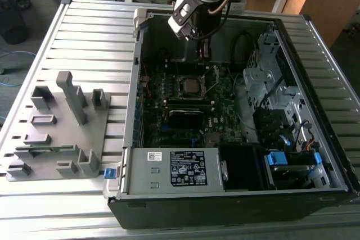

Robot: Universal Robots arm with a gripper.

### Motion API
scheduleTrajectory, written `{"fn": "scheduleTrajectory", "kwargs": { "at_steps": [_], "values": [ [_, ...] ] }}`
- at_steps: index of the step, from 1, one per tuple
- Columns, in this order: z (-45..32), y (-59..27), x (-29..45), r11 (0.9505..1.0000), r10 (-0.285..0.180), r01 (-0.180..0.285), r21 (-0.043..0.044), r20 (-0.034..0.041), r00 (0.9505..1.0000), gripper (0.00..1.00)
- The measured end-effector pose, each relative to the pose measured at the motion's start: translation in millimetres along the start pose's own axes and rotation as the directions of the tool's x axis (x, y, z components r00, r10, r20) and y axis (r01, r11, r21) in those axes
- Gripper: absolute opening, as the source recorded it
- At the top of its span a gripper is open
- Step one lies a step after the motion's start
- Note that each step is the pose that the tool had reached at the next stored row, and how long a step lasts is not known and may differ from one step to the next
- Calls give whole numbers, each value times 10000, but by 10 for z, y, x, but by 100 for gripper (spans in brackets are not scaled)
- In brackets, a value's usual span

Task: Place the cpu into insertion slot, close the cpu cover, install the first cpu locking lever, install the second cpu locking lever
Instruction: 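Close the cpu cover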

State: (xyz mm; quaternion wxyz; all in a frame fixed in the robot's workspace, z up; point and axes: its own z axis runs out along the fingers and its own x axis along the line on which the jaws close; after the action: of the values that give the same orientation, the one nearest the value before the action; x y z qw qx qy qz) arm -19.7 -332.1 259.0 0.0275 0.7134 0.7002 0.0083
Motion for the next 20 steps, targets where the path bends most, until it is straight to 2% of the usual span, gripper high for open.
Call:
{"fn": "scheduleTrajectory", "kwargs": {
  "at_steps": [7,13,16,20],
  "values": [
    [1,29,0,10000,0,0,1,3,10000,10],
    [12,176,2,10000,0,0,1,2,10000,10],
    [20,297,4,10000,-1,1,2,3,10000,10],
    [21,311,5,10000,0,0,1,3,10000,10]
  ]
}}
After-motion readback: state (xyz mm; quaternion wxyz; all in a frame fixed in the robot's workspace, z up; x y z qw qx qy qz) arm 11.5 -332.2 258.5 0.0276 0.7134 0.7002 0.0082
